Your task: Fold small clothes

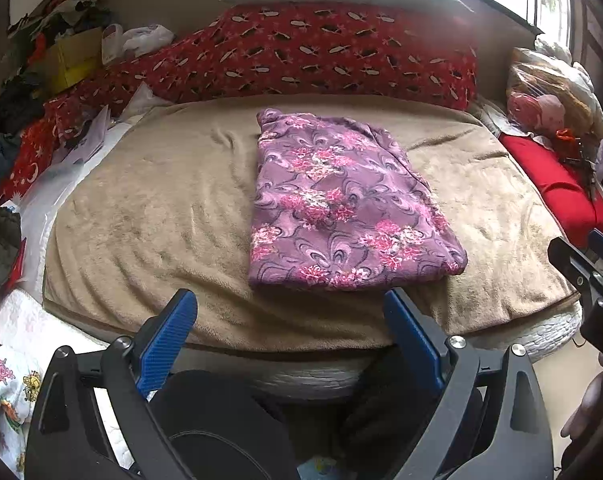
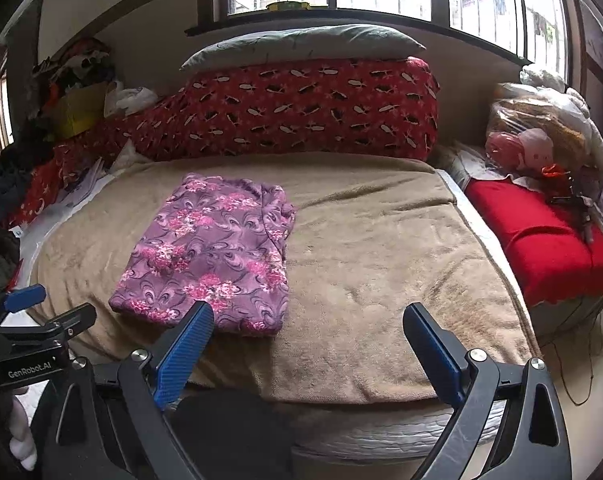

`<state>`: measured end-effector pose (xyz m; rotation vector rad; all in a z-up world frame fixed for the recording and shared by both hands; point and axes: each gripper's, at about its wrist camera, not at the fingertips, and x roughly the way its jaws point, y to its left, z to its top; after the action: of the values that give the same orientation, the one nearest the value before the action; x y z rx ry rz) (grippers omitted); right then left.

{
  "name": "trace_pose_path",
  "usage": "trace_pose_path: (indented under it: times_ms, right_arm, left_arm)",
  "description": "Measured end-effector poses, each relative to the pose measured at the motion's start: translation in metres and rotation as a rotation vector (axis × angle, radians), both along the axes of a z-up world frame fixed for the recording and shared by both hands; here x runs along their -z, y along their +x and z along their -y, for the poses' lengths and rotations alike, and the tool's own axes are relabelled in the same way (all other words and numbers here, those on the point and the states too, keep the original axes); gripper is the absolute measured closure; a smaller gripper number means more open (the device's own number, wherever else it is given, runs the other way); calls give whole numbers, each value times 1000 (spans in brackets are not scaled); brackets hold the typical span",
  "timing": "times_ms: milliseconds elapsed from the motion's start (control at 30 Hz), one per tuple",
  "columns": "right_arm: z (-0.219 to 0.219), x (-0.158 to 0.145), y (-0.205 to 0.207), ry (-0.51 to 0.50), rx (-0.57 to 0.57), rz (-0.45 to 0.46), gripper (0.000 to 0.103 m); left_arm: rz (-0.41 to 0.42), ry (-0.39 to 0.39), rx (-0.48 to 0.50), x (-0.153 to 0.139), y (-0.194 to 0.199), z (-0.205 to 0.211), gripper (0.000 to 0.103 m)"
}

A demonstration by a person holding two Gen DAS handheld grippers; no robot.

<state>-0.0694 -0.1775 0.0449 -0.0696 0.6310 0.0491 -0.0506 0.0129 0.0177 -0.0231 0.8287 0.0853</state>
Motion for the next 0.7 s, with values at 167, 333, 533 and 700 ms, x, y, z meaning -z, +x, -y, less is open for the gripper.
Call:
trace_pose_path:
  times_ms: [167, 333, 533, 700]
  right_arm:
    - [-2, -2, -3, -25, -1, 23, 6]
    - [-1, -2, -3, -27, 1, 20, 6]
    - [3, -3, -1, -29, 9, 19, 6]
    - [5, -2, 2, -26, 9, 15, 6]
  left_arm:
    - [-11, -7, 6, -1, 0, 3, 7]
    - [-10, -5, 2, -1, -1, 5, 7]
    - [-14, -4, 5, -1, -1, 7, 7]
    - [-17, 1, 12, -3, 0, 5, 7]
